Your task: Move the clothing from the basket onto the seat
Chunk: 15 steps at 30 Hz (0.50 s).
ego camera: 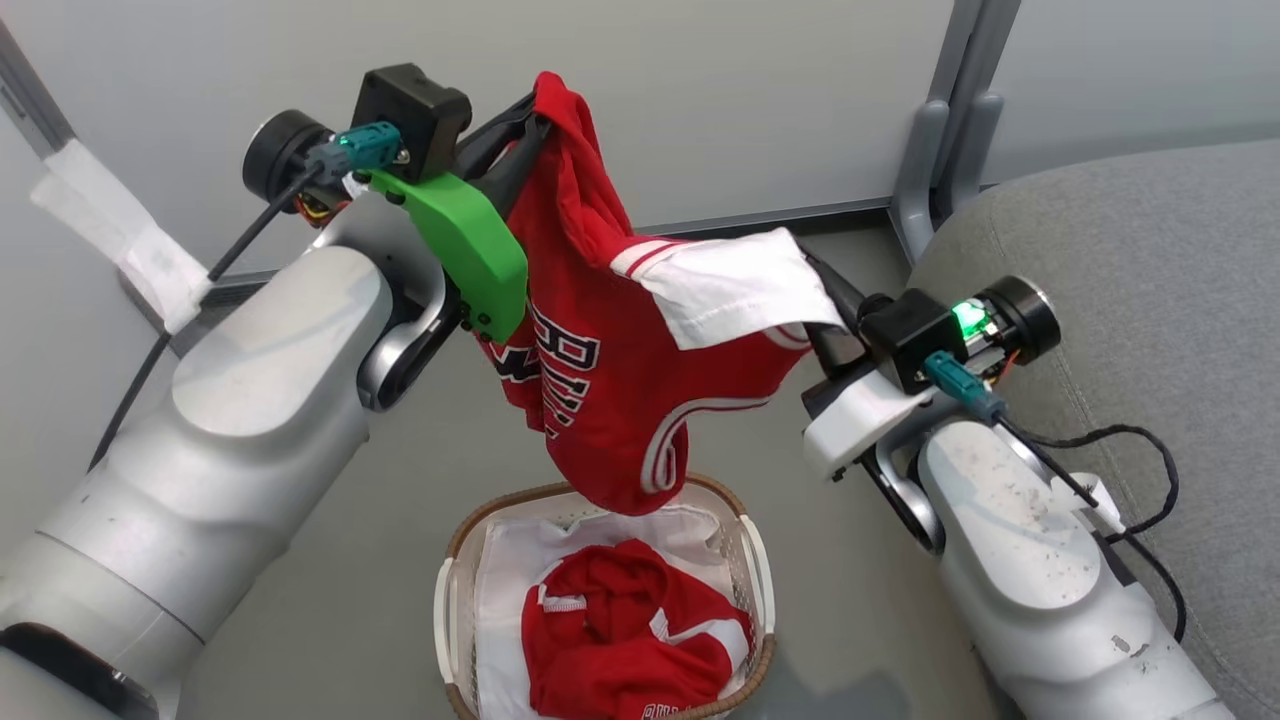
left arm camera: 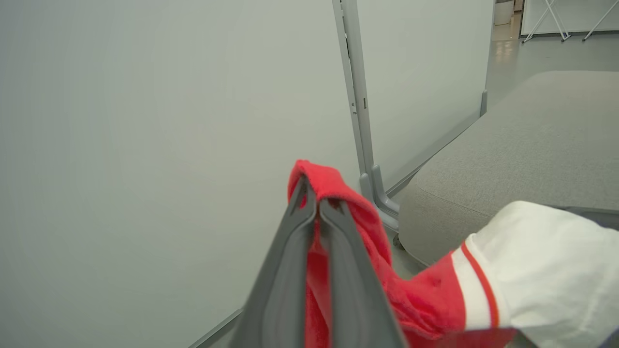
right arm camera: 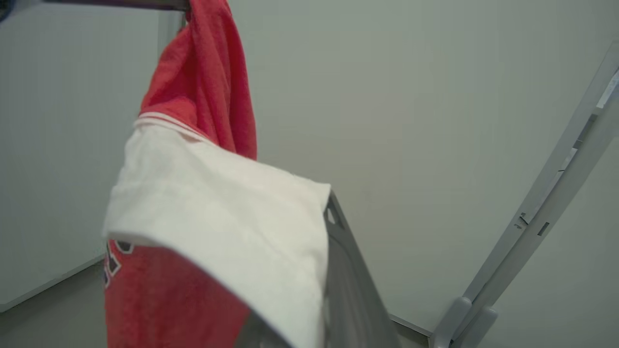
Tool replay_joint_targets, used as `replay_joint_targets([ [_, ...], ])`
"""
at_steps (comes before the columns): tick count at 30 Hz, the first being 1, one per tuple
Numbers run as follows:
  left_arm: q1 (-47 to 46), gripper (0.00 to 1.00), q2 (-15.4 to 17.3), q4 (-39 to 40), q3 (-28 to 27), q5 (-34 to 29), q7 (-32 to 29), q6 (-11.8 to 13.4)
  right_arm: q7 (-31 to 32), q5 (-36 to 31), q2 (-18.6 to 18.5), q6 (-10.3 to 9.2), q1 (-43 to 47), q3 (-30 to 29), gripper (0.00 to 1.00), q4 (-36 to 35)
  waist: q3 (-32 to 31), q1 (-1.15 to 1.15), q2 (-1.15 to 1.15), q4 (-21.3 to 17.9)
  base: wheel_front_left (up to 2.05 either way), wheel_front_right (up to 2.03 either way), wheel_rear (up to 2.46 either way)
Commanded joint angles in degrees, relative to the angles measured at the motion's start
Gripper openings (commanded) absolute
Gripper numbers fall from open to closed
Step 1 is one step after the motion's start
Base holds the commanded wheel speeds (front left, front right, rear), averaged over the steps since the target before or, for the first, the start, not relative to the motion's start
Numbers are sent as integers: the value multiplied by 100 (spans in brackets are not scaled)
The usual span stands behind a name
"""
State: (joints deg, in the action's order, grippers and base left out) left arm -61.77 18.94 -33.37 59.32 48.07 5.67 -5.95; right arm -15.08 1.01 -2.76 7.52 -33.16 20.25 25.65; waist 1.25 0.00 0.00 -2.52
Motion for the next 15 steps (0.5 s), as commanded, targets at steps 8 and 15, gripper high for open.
replay_joint_targets([
  [8, 502, 100, -28, 287, 0, 19, 486, 149, -14, -522, -132, -6, -513, -514, 0, 49, 175, 0, 0, -323, 0, 0, 0],
  [15, 887, 100, -77, 473, 134, 17, 584, 240, -14, -665, -462, -6, -703, -742, 0, 13, 276, 0, 0, -754, 0, 0, 0],
])
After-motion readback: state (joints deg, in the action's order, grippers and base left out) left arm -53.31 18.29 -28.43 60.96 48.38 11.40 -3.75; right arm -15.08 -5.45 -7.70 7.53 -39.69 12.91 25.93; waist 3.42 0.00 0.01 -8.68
